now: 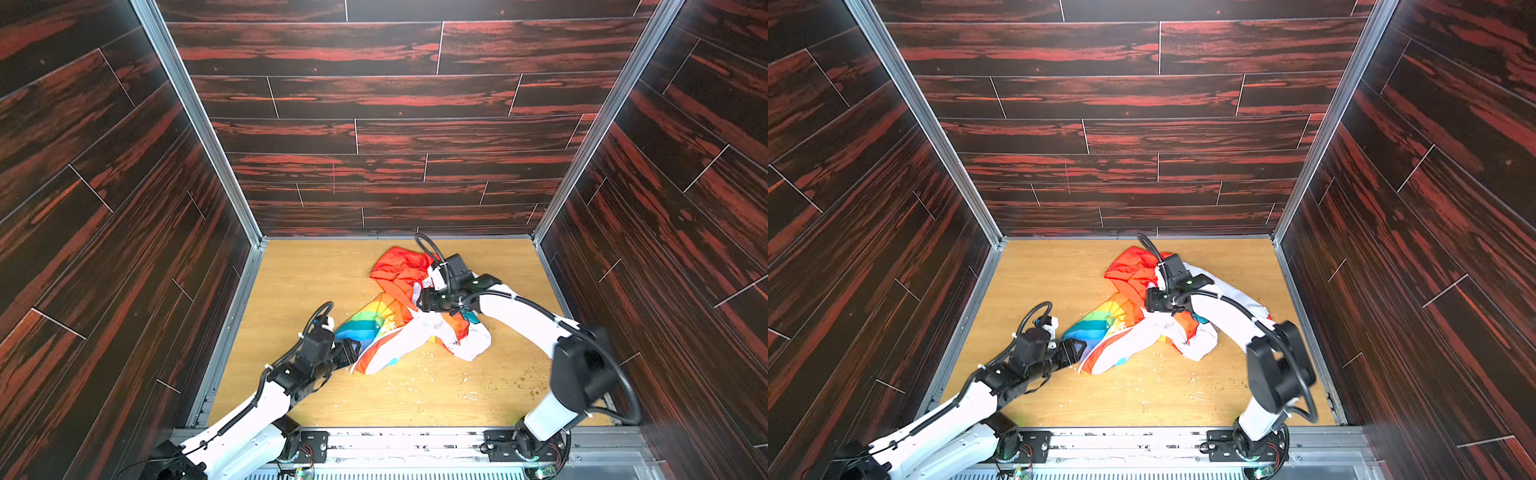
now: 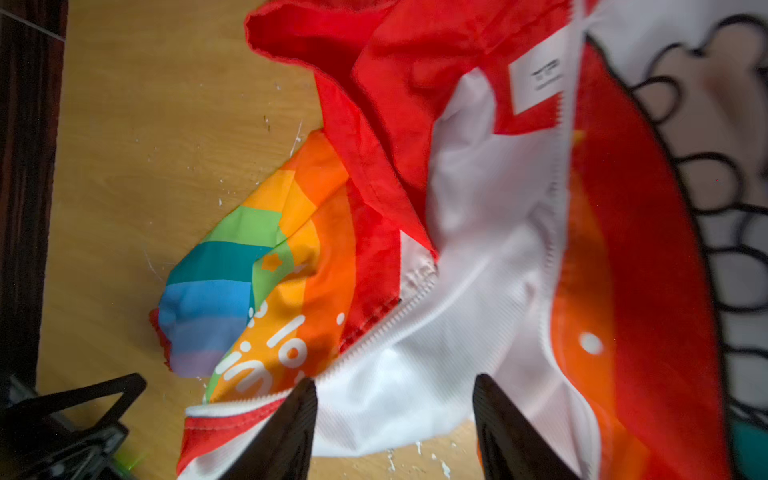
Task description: Zip up the jacket
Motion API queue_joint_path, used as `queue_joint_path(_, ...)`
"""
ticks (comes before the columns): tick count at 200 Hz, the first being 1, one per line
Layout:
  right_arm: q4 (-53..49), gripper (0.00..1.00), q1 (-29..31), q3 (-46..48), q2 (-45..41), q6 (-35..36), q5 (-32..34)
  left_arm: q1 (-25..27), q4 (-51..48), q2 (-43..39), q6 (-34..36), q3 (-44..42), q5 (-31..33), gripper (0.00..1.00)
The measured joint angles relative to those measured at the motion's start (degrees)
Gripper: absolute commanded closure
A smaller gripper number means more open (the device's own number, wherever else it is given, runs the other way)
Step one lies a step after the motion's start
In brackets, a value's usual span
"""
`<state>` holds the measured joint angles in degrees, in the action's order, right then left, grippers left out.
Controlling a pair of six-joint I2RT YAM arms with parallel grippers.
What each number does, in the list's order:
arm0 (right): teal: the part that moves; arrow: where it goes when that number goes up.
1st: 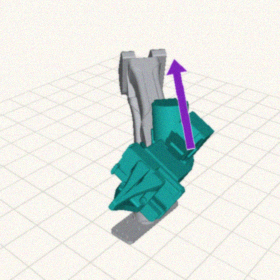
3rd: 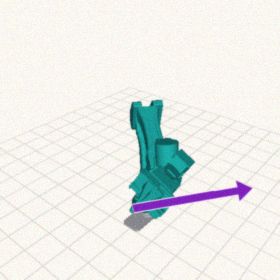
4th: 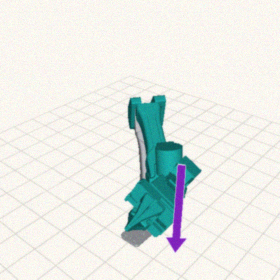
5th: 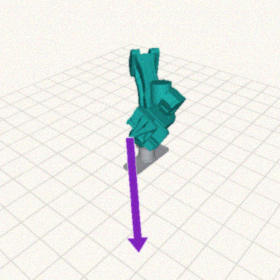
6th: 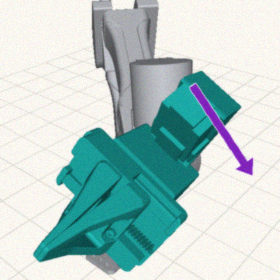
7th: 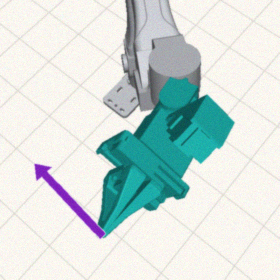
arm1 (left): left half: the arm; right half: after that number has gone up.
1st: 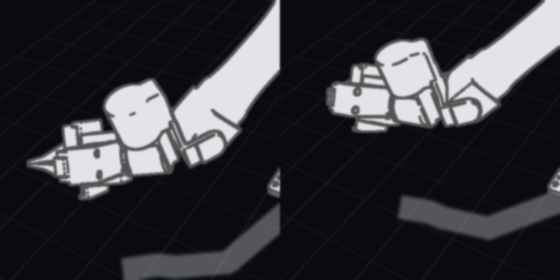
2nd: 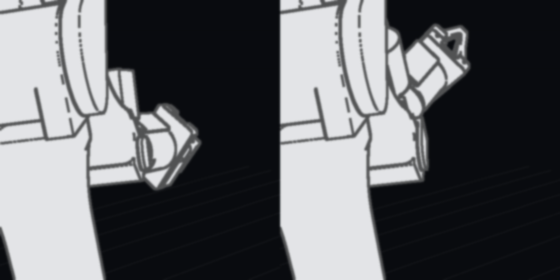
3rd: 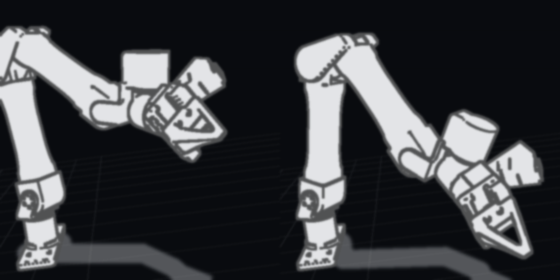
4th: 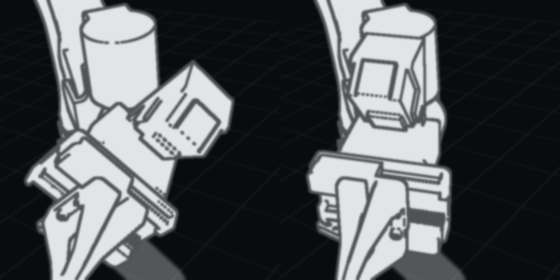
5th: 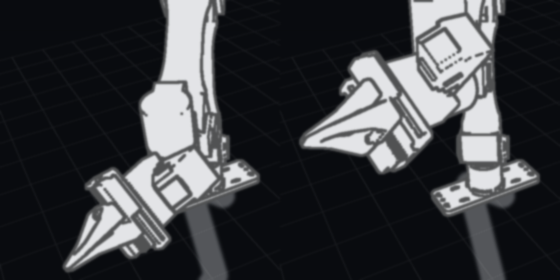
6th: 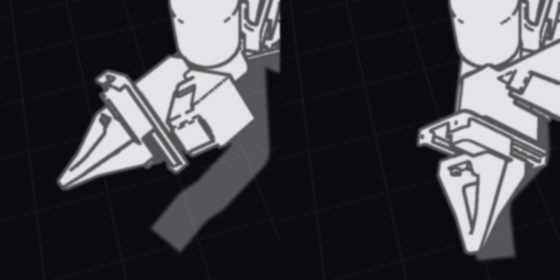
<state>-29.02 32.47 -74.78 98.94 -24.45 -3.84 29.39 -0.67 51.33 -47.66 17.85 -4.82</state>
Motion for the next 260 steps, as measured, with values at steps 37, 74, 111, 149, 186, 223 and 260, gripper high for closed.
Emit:
queue_joint_path(37,1.5,0.42,0.0,-7.4,8.3,2.1,-3.1,0.2,10.9,6.3,-0.6,-1.6,-1.9,0.35)
queue_joint_path(74,2.7,0.45,-0.3,-11.0,14.7,3.8,-5.0,0.3,19.2,9.2,-0.8,-2.4,-5.8,0.35)
queue_joint_path(111,2.7,0.44,-0.9,-12.0,18.1,5.2,-6.4,0.3,21.7,9.9,0.6,-2.3,-9.3,0.35)
queue_joint_path(149,2.9,0.44,-1.4,-13.6,19.4,5.9,-6.7,0.3,21.5,14.1,2.9,-0.7,-11.9,0.40)
queue_joint_path(186,2.9,0.50,-1.7,-13.9,20.6,6.3,-7.8,1.0,21.3,15.5,3.8,0.0,-15.0,0.42)
queue_joint_path(223,2.8,0.60,-1.8,-14.0,21.6,6.7,-8.4,1.5,17.5,9.9,4.6,0.0,-16.1,0.41)
queue_joint_path(260,2.7,0.67,-1.8,-14.6,22.7,6.4,-9.0,3.0,13.7,8.7,6.4,0.0,-15.3,0.42)
